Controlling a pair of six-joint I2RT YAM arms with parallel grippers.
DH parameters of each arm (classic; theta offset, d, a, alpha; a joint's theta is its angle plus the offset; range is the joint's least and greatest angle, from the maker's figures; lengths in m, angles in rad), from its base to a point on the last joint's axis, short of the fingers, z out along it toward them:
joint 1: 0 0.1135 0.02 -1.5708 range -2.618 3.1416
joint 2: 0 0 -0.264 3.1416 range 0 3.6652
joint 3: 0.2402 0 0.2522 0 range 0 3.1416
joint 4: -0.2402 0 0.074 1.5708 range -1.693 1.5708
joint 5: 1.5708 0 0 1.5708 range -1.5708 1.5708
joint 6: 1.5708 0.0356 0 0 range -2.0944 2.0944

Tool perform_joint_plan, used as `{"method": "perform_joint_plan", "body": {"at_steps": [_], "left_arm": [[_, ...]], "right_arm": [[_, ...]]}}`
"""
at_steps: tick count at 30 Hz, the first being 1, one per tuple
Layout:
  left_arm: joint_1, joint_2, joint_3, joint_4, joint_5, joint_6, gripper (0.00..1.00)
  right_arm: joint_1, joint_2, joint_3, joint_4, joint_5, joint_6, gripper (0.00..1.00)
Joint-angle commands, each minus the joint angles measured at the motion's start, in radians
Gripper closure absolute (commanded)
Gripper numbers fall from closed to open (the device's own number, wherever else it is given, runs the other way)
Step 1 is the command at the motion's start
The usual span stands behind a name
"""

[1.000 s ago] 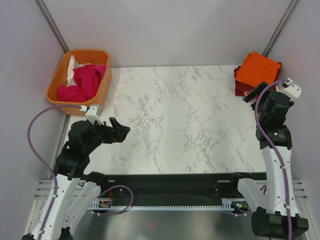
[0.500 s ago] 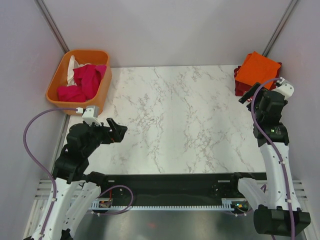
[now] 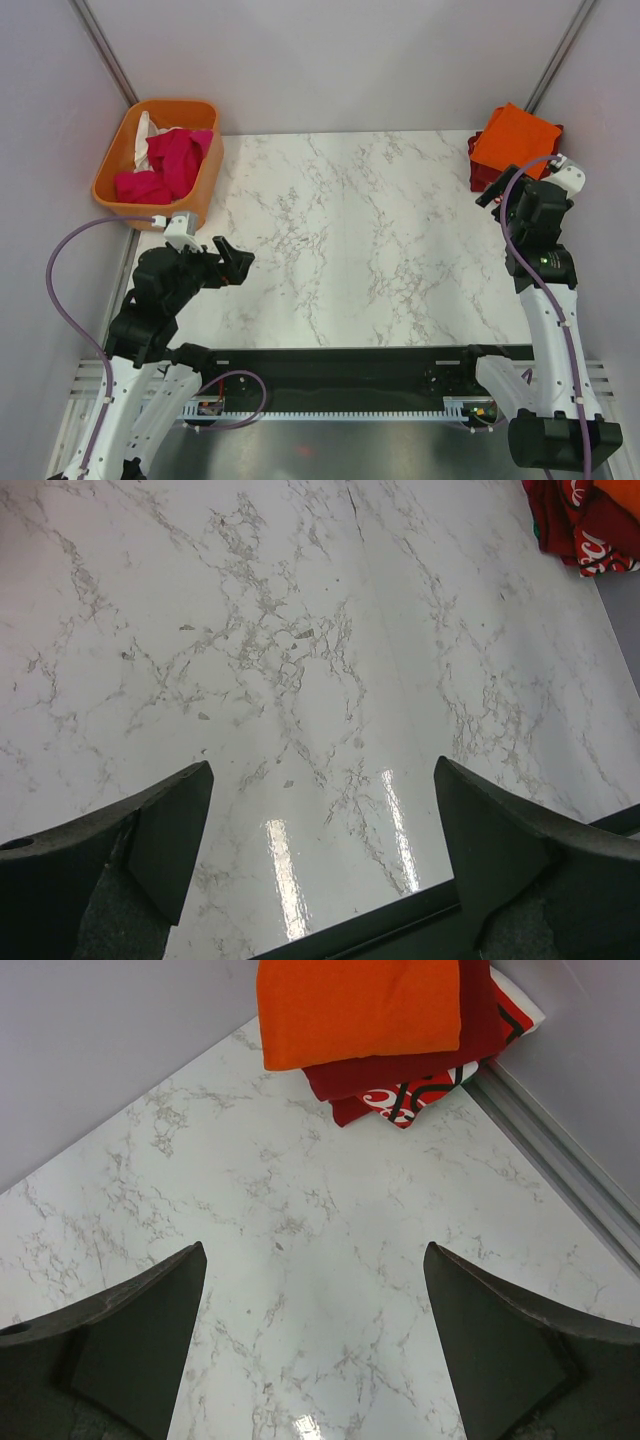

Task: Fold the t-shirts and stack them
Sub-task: Neatly place the folded tshirt to the corner

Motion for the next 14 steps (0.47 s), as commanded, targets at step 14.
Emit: {"method": "perform_joint_plan", "body": {"at_steps": [14], "left_arm": [[0.003,-0.018,-0.003,0.034,-0.018,0.003,0.0]], "right_arm": [[0.06,0.017,0.033,0.004,0.054,-0.053,0.02]]}}
